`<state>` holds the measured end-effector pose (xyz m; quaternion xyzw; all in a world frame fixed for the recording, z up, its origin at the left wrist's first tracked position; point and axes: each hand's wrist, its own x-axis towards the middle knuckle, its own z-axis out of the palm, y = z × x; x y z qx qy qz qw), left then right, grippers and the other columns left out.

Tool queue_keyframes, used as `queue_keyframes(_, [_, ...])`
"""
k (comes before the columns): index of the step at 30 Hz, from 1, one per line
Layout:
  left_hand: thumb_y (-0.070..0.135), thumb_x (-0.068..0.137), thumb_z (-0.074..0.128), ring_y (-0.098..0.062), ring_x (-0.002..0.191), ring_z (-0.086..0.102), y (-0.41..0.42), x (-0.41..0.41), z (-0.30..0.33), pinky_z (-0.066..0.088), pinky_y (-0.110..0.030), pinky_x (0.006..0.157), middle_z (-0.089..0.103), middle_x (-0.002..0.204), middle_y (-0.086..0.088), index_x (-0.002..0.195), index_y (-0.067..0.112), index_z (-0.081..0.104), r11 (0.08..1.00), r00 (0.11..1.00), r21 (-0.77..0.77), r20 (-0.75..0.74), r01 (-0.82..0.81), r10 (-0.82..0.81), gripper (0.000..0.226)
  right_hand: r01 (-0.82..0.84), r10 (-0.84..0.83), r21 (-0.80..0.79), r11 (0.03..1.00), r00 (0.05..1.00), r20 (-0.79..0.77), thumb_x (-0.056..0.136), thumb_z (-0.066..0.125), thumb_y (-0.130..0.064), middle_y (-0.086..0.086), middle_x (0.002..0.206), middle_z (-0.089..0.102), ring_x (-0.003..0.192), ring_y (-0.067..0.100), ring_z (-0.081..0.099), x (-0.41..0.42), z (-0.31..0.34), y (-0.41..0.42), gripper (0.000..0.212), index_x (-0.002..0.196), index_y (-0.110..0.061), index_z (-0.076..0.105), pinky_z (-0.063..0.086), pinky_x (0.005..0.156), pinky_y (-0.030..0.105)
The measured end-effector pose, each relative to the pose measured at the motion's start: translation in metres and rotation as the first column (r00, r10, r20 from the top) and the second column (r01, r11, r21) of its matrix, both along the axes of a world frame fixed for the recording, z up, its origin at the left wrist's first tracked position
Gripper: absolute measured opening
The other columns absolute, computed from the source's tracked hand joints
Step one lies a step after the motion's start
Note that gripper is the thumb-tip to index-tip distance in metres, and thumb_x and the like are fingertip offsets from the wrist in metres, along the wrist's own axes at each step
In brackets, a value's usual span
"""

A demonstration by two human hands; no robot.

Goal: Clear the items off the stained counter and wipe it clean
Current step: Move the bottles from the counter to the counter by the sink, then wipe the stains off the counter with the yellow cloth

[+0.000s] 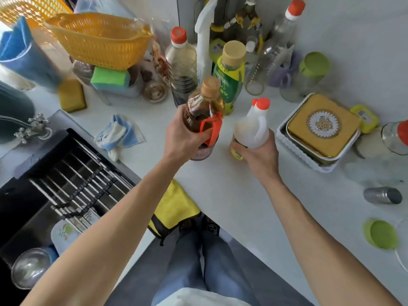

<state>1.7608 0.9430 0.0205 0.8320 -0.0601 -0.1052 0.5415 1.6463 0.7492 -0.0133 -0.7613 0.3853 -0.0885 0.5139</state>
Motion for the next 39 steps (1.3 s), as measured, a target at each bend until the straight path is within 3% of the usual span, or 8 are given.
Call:
queue_keyframes(5, [0.047, 0.061, 0.094, 0.011, 0.094, 0.067, -0.027, 0.025, -0.023, 0.047, -0.003, 0.076, 0.072, 0.102, 0.03, 0.116, 0.04, 0.06, 0.998, 0.997, -0.064, 0.071, -0.015, 0.019, 0.065, -0.01, 0.013, -0.061, 0.998, 0.998, 0.061, 0.053, 0.093, -0.058, -0.024, 0.12, 0.06, 0.111, 0.007, 0.061, 0.035, -0.015, -0.017, 0.094, 0.132, -0.041, 0.045, 0.053, 0.087, 0.026])
queue_keyframes(12, [0.039, 0.063, 0.095, 0.0, 0.104, 0.07, -0.039, 0.038, -0.048, 0.052, -0.01, 0.083, 0.074, 0.11, 0.021, 0.122, 0.043, 0.06, 0.988, 0.994, -0.151, 0.106, 0.0, 0.016, 0.068, 0.022, -0.014, -0.06, 0.998, 0.99, 0.139, 0.055, 0.092, -0.056, -0.028, 0.118, 0.056, 0.103, -0.008, 0.055, 0.05, -0.027, -0.022, 0.09, 0.129, -0.048, 0.04, 0.042, 0.079, 0.007])
queue_keyframes(19, [0.042, 0.065, 0.096, 0.001, 0.109, 0.07, -0.033, 0.038, -0.053, 0.053, -0.009, 0.086, 0.074, 0.115, 0.024, 0.118, 0.062, 0.054, 0.984, 0.999, -0.178, 0.044, -0.012, 0.02, 0.071, 0.018, -0.016, -0.012, 1.0, 0.992, 0.124, 0.059, 0.094, -0.054, -0.031, 0.123, 0.055, 0.114, -0.007, 0.055, 0.041, -0.036, -0.02, 0.096, 0.139, -0.041, 0.041, 0.049, 0.091, 0.02])
queue_keyframes(25, [0.043, 0.072, 0.09, 0.009, 0.115, 0.064, -0.012, 0.028, -0.042, 0.045, -0.003, 0.088, 0.069, 0.123, 0.028, 0.148, 0.037, 0.045, 0.994, 0.994, -0.052, -0.049, 0.095, -0.098, 0.089, -0.035, 0.033, 0.029, 0.999, 0.997, 0.063, 0.067, 0.093, -0.045, -0.017, 0.143, 0.05, 0.126, 0.004, 0.051, 0.033, -0.025, -0.01, 0.106, 0.153, -0.034, 0.031, 0.043, 0.095, 0.014])
queue_keyframes(28, [0.044, 0.08, 0.085, -0.005, 0.143, 0.048, 0.023, 0.006, -0.035, 0.037, -0.017, 0.108, 0.052, 0.157, 0.007, 0.163, 0.032, 0.029, 0.991, 0.989, 0.07, -0.103, 0.115, -0.107, 0.1, -0.086, 0.086, 0.007, 0.996, 0.996, -0.001, 0.08, 0.088, -0.028, -0.006, 0.161, 0.04, 0.144, 0.007, 0.043, 0.005, -0.022, 0.01, 0.105, 0.161, -0.025, 0.022, 0.039, 0.115, 0.021])
queue_keyframes(31, [0.034, 0.092, 0.078, -0.013, 0.143, 0.049, 0.068, -0.033, -0.028, 0.043, -0.032, 0.112, 0.052, 0.157, 0.004, 0.159, 0.026, 0.041, 0.995, 0.987, 0.093, -0.162, 0.02, -0.005, 0.077, -0.17, 0.165, -0.02, 0.985, 0.974, -0.156, 0.091, 0.075, -0.019, 0.005, 0.168, 0.032, 0.154, 0.018, 0.03, -0.038, -0.02, 0.046, 0.088, 0.163, -0.013, 0.024, 0.024, 0.124, 0.028])
queue_keyframes(36, [0.027, 0.101, 0.062, 0.004, 0.117, 0.065, 0.147, -0.116, -0.025, 0.056, -0.036, 0.106, 0.072, 0.125, 0.021, 0.131, 0.028, 0.07, 0.979, 0.962, 0.176, -0.231, -0.106, 0.146, 0.031, -0.6, 0.58, -0.092, 0.795, 0.796, -0.174, 0.095, 0.066, -0.006, -0.001, 0.149, 0.054, 0.144, 0.018, 0.047, -0.099, -0.01, 0.12, 0.048, 0.141, -0.016, 0.058, 0.022, 0.113, 0.002])
queue_keyframes(39, [0.023, 0.105, 0.057, 0.004, 0.113, 0.064, 0.184, -0.173, -0.033, 0.056, -0.033, 0.103, 0.071, 0.122, 0.023, 0.126, 0.028, 0.072, 0.943, 0.946, 0.276, -0.208, -0.188, 0.25, 0.027, -0.779, 0.759, -0.124, 0.615, 0.627, -0.174, 0.098, 0.065, -0.011, -0.007, 0.152, 0.054, 0.147, 0.01, 0.043, -0.113, -0.009, 0.154, 0.043, 0.14, -0.021, 0.06, 0.033, 0.12, 0.019])
